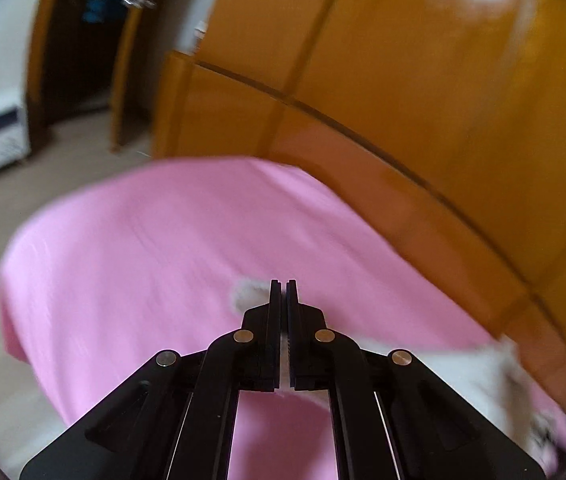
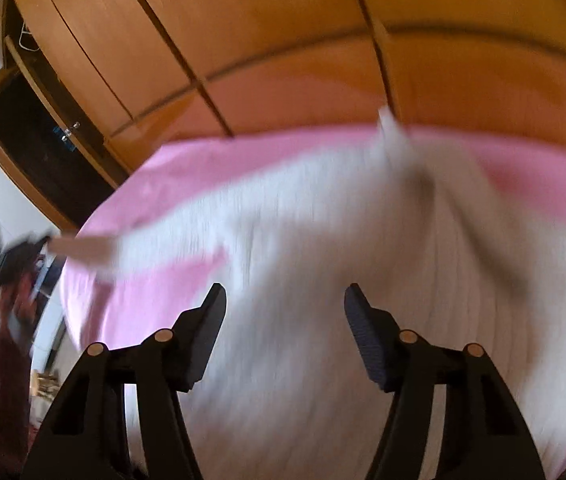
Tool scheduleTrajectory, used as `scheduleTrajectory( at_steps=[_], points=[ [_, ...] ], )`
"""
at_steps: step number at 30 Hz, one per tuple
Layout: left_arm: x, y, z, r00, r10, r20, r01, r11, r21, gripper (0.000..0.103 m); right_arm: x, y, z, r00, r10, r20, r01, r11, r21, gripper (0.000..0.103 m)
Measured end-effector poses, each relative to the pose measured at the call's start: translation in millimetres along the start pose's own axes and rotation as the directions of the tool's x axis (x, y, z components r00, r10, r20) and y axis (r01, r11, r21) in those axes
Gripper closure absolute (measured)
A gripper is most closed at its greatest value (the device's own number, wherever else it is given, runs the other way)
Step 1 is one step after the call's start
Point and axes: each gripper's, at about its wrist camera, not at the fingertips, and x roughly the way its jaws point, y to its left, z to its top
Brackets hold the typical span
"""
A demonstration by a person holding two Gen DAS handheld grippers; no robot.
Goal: Fold small clothes
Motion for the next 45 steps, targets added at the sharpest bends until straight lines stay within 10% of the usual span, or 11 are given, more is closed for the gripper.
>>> scheduleTrajectory(
  at_steps=[9,16,18,23,29,37,41,45],
  points=[
    [-63.6,-9.7,-95.7,0.984,-0.135,-0.114,0.136,0.991,-0.002,0.102,134.7,39.8,125.4,0.986,-0.138,-0.097,0.121,0.979,-0.164,0.041],
    [-67.2,11.6,-103.8,0.985,-0.105,-0.139,0.104,0.994,-0.015,0.102,227.8,36.0,103.6,0.901,-0.289,-0.324,0.176,0.925,-0.337,0.039],
    [-68.6,18.2,-99.7,0.987,-0.097,-0.128,0.093,0.995,-0.031,0.102,222.6,37.7,96.9,0.902,-0.294,-0.315,0.161,0.908,-0.387,0.042],
    [-69.3,25.8,-85.9,0.993,-0.081,-0.083,0.077,0.996,-0.053,0.102,206.9,49.8,82.4,0.902,-0.3,-0.312,0.115,0.861,-0.496,0.091],
    [-52.5,24.2,-51.4,1.0,-0.005,-0.015,0.005,1.0,-0.013,0.102,164.5,58.9,108.0,0.959,-0.227,-0.169,0.134,0.89,-0.435,0.098],
    [29.4,32.1,12.2,0.986,0.162,0.025,-0.161,0.986,-0.041,0.102,175.2,50.9,136.4,0.984,-0.177,-0.005,0.172,0.963,-0.208,0.098],
    [96.2,53.5,17.4,0.938,0.335,-0.086,-0.341,0.938,-0.066,0.103,207.7,50.3,119.7,0.972,-0.232,-0.031,0.222,0.955,-0.194,0.095],
    [118.9,61.0,4.4,0.91,0.381,-0.161,-0.394,0.918,-0.052,0.103,202.9,38.5,105.4,0.97,-0.243,-0.031,0.235,0.959,-0.16,0.042]
  ],
)
